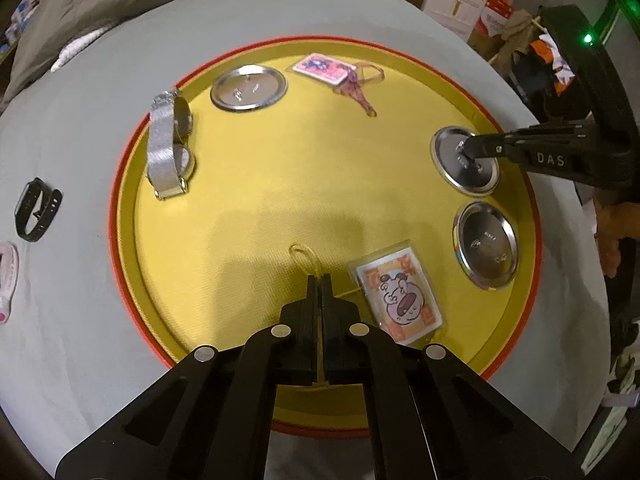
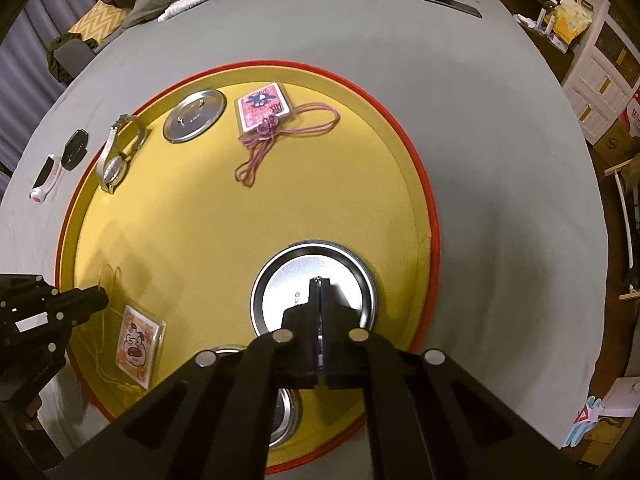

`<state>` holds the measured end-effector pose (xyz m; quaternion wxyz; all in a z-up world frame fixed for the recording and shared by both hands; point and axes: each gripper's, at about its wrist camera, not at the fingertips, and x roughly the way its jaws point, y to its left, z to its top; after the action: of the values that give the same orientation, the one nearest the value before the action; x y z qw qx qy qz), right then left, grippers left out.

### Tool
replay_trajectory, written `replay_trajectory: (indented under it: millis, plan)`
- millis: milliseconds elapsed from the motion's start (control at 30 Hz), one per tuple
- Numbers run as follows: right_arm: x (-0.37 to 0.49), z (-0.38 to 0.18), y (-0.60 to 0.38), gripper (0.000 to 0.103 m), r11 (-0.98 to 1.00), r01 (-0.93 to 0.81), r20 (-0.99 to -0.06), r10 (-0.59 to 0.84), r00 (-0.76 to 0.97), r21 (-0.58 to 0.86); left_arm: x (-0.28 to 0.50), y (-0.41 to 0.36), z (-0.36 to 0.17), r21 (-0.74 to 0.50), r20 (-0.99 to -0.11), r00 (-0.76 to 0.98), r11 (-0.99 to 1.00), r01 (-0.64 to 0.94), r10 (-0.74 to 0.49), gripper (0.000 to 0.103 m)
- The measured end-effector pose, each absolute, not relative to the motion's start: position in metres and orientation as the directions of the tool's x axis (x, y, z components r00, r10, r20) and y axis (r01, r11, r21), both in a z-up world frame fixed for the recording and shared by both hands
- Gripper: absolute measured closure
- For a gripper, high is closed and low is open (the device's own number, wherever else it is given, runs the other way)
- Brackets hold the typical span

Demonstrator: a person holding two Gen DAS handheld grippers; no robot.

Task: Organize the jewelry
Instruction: 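Grasp the card badge's yellow string with the left tool while the right tool grasps a silver lid, then lift the card badge and silver lid out of the tray toward the bed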

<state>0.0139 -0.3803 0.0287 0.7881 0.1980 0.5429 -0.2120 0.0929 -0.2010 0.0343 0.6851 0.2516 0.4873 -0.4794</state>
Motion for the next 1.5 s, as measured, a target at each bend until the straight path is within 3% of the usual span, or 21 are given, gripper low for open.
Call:
replay_trajectory:
  millis: [1500]
  plan:
    - [0.083,0.161,-0.297,0.101,0.840,0.541,-0.854,-0.261,0.449,0.028,0.172,-0.108,0.225,-0.123,-0.698,0.228,0.427,0.896,-0.679,0.102]
